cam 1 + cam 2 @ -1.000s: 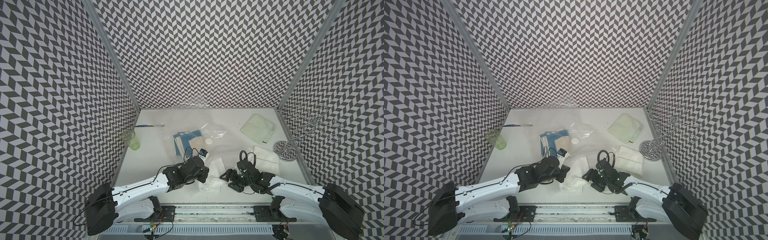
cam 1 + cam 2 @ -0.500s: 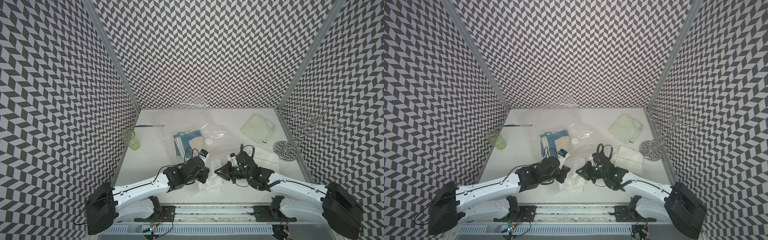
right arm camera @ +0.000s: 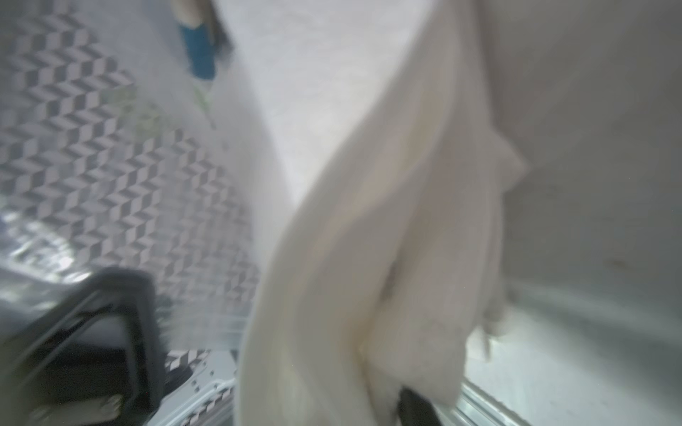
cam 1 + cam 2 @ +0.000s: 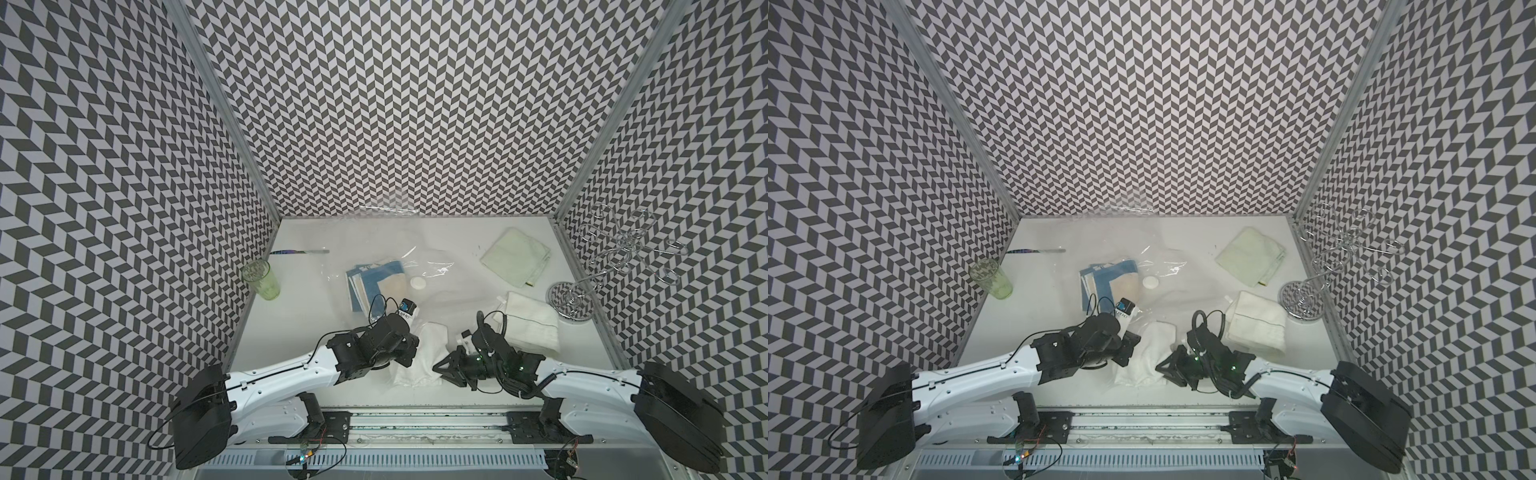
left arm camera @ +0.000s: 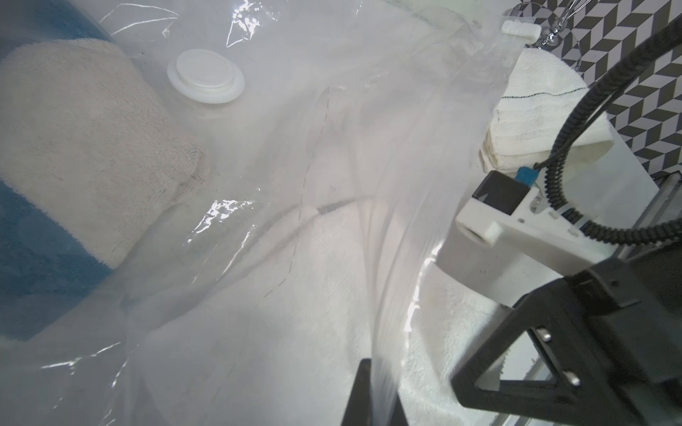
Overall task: Place the folded towel into the vacuum bag
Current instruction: Place the towel in the vacuum bag.
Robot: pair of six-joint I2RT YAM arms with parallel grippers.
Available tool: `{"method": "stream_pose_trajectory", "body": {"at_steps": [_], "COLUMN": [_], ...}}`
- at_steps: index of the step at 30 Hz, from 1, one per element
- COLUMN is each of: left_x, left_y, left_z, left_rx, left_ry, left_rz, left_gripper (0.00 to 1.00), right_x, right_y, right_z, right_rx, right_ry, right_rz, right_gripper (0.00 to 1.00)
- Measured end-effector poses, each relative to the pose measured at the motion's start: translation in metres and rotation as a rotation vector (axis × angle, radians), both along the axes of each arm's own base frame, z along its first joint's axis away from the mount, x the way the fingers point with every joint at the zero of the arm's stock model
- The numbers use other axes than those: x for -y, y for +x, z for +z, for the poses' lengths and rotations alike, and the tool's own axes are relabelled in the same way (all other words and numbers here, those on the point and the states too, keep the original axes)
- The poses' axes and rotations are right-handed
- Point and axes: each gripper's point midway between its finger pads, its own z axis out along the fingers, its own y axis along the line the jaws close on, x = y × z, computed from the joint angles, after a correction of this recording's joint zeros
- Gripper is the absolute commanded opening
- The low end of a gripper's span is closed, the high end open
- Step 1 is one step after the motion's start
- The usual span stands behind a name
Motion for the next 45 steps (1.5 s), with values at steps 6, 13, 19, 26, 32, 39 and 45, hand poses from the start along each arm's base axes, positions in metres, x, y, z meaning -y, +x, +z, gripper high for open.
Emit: {"method": "stream_pose_trajectory", "body": {"at_steps": [6, 13, 19, 26, 32, 39, 45], "left_x": [0.002, 0.003, 0.003, 0.0, -0.002, -0.007, -0.025], "left_y": [-0.002, -0.005, -0.005, -0.001, -0.004, 0.0, 0.008], "left_z": [0.0, 0.0, 0.0, 0.0, -0.004, -0.019, -0.037], "left_rx": [-0.006, -0.009, -0.005, 0.012, -0.001, -0.011, -0.025], "left_ry": [-0.002, -0.004, -0.001, 0.015, 0.031, 0.096, 0.196], "left_rz": [-0.01, -0.021, -0.025, -0.015, -0.021, -0.01, 0.032], "left_gripper": [0.04, 0.04, 0.04, 0.04, 0.04, 0.04, 0.04], "right_x": [-0.004, -0.02, -0.043, -0.079, -0.081, -0.095, -0.114], "right_y": [0.011, 0.02, 0.043, 0.075, 0.079, 0.098, 0.117], "right_z": [-0.003, -0.014, 0.006, 0.022, -0.007, -0.001, -0.014], "right_rx": [0.057, 0.073, 0.237, 0.441, 0.5, 0.641, 0.676], "right_ry": [-0.092, -0.132, -0.171, -0.136, -0.137, -0.113, -0.108], "right_rz": [0.047, 0.089, 0.162, 0.263, 0.283, 0.29, 0.315], "right_gripper": [0.65, 0.43, 0.14, 0.13, 0.14, 0.14, 0.17]}}
